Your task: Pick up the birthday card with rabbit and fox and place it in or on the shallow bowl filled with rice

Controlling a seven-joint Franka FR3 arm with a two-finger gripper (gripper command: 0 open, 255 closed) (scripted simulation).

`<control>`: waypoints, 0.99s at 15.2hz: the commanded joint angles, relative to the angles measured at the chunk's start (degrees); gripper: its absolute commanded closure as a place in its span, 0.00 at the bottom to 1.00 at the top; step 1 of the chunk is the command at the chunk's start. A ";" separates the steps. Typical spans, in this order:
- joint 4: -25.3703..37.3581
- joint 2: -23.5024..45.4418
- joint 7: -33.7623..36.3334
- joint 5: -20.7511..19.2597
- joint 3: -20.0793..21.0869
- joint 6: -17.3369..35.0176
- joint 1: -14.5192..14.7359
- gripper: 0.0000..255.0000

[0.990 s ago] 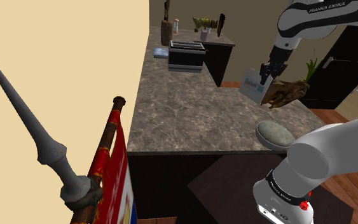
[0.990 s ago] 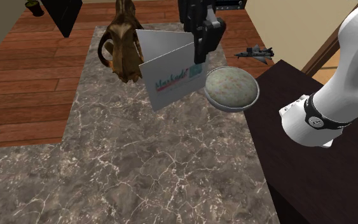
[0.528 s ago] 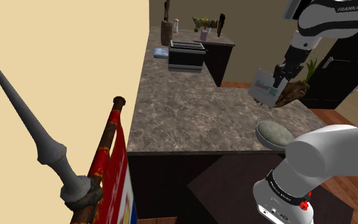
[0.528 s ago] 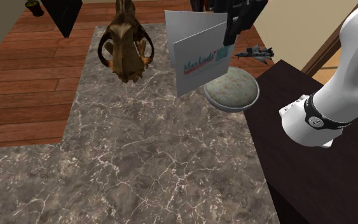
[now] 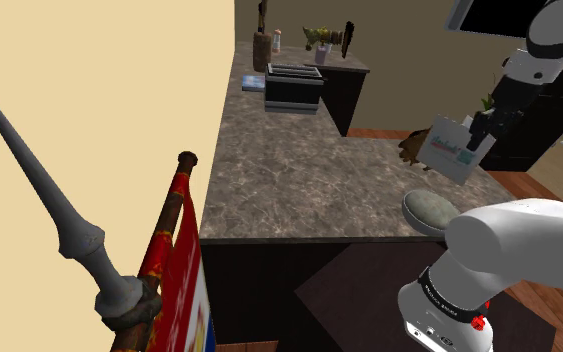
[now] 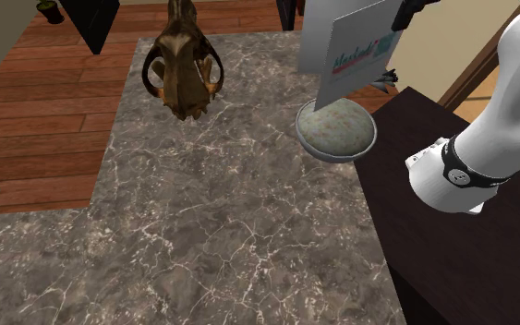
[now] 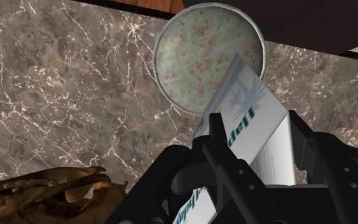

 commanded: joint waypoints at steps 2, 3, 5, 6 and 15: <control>-1.04 -5.32 -2.05 -1.30 -0.18 -4.22 -2.31 1.00; -1.88 -5.53 -2.01 -1.55 -0.42 -3.61 -2.44 1.00; -3.53 -5.93 -1.94 -2.06 -0.93 -2.36 -2.70 1.00; -4.35 -6.11 -1.91 -2.32 -1.19 -1.73 -2.83 1.00; -11.36 -7.10 -1.61 -5.06 -3.90 4.22 -4.14 1.00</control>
